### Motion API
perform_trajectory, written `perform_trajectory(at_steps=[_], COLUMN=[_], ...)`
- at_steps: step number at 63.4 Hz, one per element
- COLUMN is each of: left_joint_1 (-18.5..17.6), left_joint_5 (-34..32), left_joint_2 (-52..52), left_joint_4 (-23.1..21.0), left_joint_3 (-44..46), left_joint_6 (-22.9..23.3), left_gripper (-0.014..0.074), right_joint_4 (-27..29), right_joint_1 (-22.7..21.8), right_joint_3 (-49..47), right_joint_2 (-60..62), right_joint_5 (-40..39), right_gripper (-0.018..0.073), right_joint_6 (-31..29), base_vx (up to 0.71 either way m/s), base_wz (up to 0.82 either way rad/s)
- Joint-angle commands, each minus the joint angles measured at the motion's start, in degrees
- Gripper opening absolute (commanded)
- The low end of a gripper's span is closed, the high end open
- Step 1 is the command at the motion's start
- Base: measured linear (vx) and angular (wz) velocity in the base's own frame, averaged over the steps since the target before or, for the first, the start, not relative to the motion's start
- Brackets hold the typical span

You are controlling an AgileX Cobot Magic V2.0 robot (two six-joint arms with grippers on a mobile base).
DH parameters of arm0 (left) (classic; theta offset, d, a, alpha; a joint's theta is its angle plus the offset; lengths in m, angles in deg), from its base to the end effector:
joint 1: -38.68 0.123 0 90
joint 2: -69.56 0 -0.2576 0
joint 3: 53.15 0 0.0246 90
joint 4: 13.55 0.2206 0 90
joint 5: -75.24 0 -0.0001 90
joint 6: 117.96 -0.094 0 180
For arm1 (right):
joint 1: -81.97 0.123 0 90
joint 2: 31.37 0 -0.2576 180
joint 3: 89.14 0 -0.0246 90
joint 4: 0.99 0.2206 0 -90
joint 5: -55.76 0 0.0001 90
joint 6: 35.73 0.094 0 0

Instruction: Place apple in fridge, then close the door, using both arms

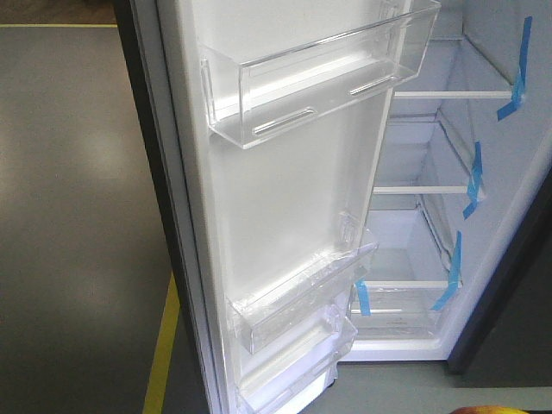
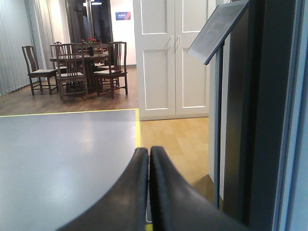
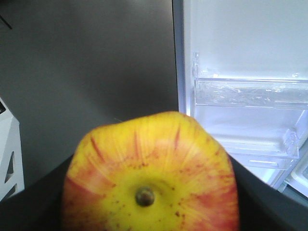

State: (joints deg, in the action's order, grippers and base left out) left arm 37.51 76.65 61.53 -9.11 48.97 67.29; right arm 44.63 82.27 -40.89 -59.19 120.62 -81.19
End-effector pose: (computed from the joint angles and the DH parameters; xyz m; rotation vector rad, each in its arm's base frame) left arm 0.0571 -0.0010 0.2036 0.0032 1.5240 -0.0262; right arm 0.0331 0.0610 0.2720 -0.7548 2.0312 0.5928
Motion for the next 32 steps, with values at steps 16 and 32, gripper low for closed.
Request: perform_trajectory(at_steps=[16,32], left_joint_1=[0.00,0.00], left_joint_5=[-4.06,-4.06], left_joint_2=[0.96,0.96], left_joint_4=[-0.11,-0.11], left_joint_3=[-1.24,-1.24], left_joint_6=[0.19,0.19], left_gripper=[-0.0006,-0.0006], right_joint_4=[3.28,3.28], right_joint_1=[-0.15,-0.15], right_joint_3=[-1.34,-1.34], right_joint_2=[-0.55,-0.55], right_joint_5=[-2.54,-2.54], right_gripper=[0.0356,0.0356], right_joint_6=[-0.51,-0.51], base_vx=[0.06,0.05], base_wz=[-0.02,-0.01])
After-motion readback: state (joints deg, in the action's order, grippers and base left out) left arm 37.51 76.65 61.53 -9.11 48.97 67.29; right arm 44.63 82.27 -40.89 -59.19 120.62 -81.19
